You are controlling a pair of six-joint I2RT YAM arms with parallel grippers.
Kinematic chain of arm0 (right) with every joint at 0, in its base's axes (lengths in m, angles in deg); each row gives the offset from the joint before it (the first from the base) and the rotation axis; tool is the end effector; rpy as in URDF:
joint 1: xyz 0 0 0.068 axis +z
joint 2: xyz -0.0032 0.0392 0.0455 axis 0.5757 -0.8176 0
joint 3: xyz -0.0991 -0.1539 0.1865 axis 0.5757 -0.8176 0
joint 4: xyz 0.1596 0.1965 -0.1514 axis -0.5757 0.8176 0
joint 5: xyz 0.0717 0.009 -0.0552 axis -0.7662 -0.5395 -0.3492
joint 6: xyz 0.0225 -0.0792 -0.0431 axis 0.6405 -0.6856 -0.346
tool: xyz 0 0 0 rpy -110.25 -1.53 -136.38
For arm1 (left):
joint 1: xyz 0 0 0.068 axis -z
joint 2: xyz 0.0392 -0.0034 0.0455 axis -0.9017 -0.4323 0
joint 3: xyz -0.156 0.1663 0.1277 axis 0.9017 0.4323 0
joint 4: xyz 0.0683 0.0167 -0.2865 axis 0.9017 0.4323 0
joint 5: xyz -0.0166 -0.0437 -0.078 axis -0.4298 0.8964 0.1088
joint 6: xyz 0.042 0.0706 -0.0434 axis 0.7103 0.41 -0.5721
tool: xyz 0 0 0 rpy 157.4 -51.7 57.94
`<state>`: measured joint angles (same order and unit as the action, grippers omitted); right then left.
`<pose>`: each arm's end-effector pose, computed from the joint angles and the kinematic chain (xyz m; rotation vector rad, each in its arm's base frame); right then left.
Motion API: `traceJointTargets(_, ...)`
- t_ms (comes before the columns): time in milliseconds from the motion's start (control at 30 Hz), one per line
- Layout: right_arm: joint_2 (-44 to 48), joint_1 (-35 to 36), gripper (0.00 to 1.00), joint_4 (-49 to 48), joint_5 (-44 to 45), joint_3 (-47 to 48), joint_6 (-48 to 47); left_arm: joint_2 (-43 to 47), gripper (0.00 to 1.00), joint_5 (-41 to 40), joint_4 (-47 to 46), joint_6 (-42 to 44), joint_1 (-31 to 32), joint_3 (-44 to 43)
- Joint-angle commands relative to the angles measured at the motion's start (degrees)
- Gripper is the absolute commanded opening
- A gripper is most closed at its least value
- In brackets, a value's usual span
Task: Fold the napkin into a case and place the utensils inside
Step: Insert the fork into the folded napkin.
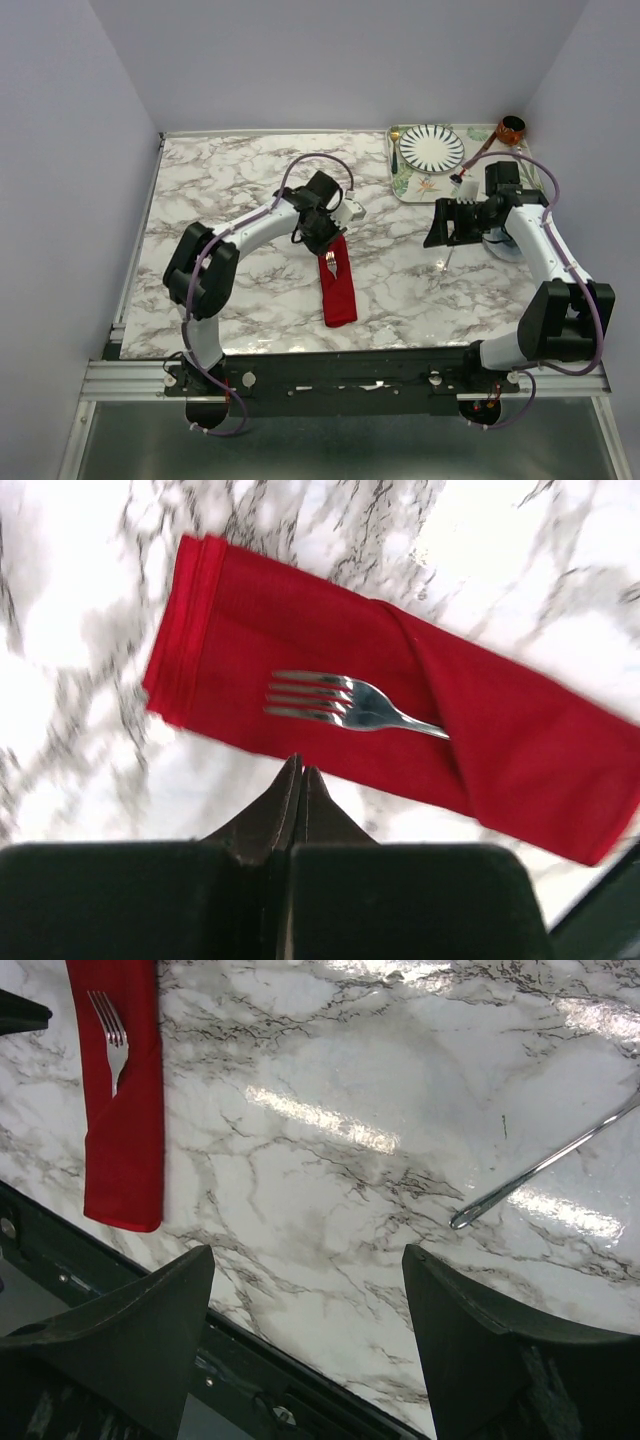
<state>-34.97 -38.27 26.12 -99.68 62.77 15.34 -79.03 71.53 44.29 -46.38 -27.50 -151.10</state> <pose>0.3306 0.0255 0.2085 -0.2591 2.6187 0.6834 0.3357 -0.2818 0.1334 1.3715 2.4148 -0.4835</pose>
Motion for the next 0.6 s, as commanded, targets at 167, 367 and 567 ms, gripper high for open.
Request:
traceJointTargets(167, 2.52, -0.49, 0.85, -1.12, -1.25, -3.52, 2.08, 9.71, 0.00, -10.42, -10.34, -33.52, 0.56, 8.63)
traceJointTargets(367, 3.22, -0.49, 0.85, -1.91, -1.17, -3.88, 3.31, 10.51, 0.08, -15.43, -10.51, -38.96, 0.82, 12.40)
traceJointTargets(567, 3.31, -0.49, 0.85, -2.00, -0.90, -3.79, 3.40, 8.49, 0.13, -14.73, -11.22, -41.79, 1.61, 12.41)
